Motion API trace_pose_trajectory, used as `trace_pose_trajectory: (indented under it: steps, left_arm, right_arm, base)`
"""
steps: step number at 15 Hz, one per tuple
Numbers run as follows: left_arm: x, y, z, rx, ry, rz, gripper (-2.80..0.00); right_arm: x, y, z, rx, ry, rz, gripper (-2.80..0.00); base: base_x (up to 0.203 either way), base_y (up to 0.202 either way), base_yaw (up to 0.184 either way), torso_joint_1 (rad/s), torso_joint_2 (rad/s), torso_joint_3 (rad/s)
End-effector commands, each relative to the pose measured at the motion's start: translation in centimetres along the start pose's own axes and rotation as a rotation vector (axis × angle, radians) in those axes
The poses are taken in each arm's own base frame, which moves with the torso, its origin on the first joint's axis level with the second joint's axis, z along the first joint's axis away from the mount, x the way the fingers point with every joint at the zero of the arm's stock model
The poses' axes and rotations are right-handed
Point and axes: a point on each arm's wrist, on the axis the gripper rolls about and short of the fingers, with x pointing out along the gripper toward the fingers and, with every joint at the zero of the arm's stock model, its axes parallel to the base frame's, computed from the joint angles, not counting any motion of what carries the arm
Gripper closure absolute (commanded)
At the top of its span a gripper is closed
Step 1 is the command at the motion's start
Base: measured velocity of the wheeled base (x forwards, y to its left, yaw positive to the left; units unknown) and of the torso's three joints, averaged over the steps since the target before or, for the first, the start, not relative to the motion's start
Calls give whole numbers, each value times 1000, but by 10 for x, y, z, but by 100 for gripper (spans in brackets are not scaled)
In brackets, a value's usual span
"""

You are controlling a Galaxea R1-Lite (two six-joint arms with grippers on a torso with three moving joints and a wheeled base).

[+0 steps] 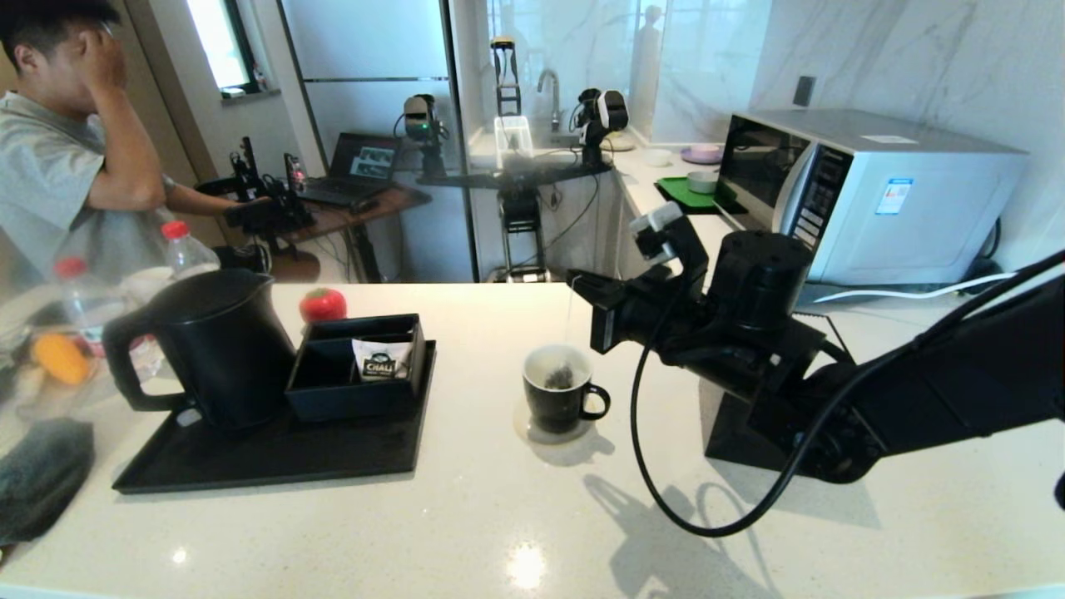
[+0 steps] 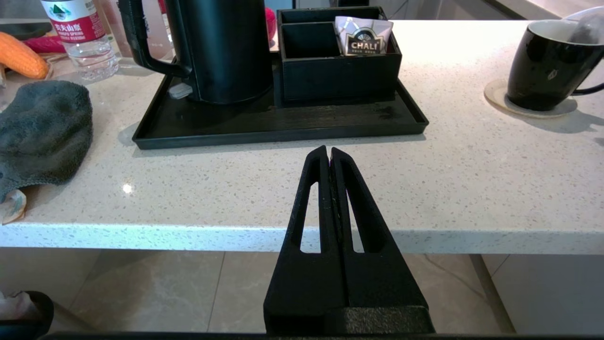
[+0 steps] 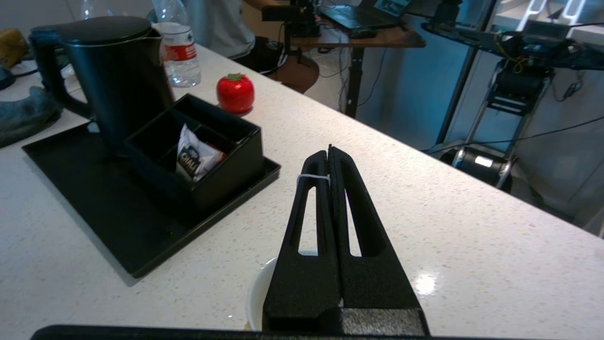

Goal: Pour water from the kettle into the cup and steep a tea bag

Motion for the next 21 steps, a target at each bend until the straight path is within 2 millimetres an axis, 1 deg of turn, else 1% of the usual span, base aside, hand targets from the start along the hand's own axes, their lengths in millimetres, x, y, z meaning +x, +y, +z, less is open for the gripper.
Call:
trace_pose_trajectory:
  steps: [1, 5, 10, 13, 15, 17, 21]
  left_arm:
    - [0, 0, 0, -1, -1, 1, 0]
    - [0, 0, 0, -1, -1, 1, 0]
    - [0, 0, 0, -1, -1, 1, 0]
    - [0, 0, 0, -1, -1, 0, 0]
    - [0, 0, 0, -1, -1, 0, 0]
    - [0, 0, 0, -1, -1, 0, 0]
    - [0, 0, 0, -1, -1, 1, 0]
  right_arm:
    - [-7, -9, 11, -9, -27, -26, 0]
    - [-14, -13, 1, -7, 5, -37, 0]
    - [-15, -14, 7, -21, -10, -41, 0]
    - [-20, -18, 18, -27, -34, -54, 0]
    - [-19, -23, 27, -34, -63, -67, 0]
    - [-22, -36, 40, -44, -87, -101, 0]
    - [-41, -64, 60, -65, -116, -188, 0]
  base:
    - [0, 0, 0, 0, 0, 0]
    - [0, 0, 0, 0, 0, 0]
    - [0, 0, 0, 0, 0, 0]
    - [0, 0, 0, 0, 0, 0]
    - [0, 0, 0, 0, 0, 0]
    - [0, 0, 0, 0, 0, 0]
    - [0, 0, 0, 0, 0, 0]
